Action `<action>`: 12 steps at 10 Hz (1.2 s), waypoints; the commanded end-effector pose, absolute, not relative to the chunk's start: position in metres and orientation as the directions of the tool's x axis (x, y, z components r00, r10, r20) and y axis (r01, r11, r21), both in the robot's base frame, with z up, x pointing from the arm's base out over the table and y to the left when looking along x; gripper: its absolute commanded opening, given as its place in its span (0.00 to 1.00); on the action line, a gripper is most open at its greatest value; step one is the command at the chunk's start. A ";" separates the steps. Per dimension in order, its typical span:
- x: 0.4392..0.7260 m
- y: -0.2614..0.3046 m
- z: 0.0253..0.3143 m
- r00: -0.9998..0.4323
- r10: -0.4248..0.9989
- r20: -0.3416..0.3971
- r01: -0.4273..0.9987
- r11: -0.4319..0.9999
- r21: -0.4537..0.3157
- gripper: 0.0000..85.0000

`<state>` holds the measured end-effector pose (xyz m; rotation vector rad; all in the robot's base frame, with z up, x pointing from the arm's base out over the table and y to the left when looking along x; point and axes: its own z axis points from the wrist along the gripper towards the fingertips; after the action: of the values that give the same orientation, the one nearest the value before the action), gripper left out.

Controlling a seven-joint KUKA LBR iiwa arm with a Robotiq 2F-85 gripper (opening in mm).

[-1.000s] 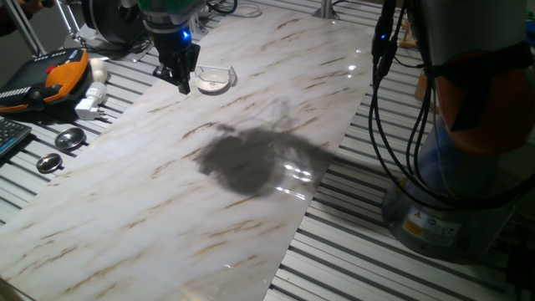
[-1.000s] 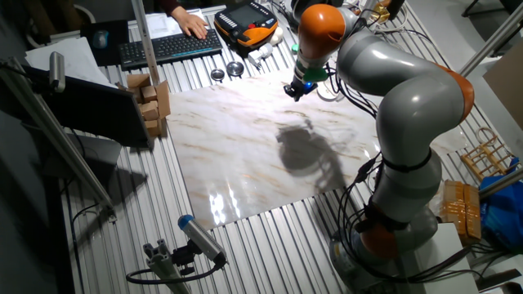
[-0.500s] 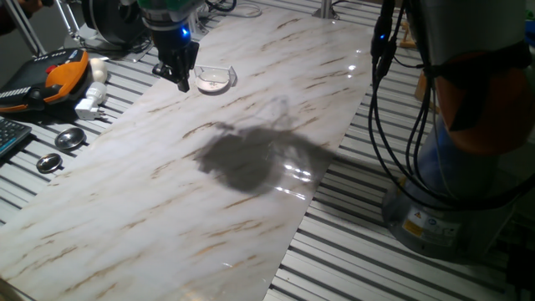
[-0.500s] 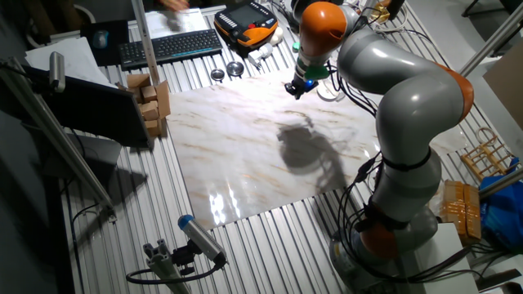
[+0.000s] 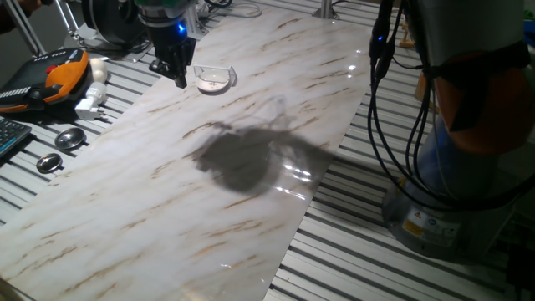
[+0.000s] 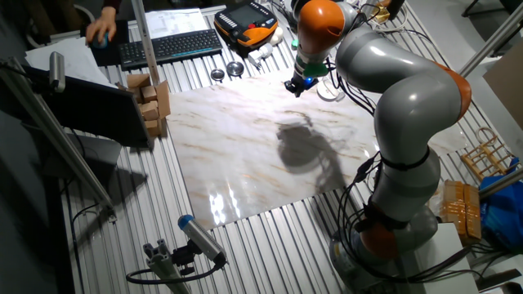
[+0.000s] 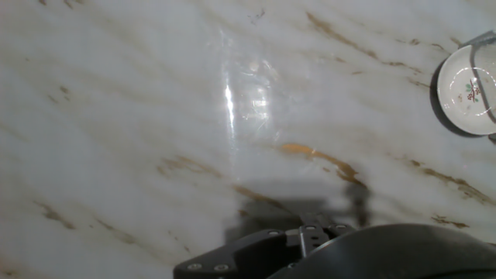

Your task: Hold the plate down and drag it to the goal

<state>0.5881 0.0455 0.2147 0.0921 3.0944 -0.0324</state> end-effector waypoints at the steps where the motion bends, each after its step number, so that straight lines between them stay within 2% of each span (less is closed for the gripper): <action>1: 0.588 0.045 0.215 -0.997 0.058 -0.046 0.059 0.998 -0.019 0.00; 12: 0.590 0.046 0.215 -0.998 0.052 -0.040 0.053 0.998 -0.015 0.00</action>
<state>0.5897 0.0466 0.2154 0.0821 3.1013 -0.0245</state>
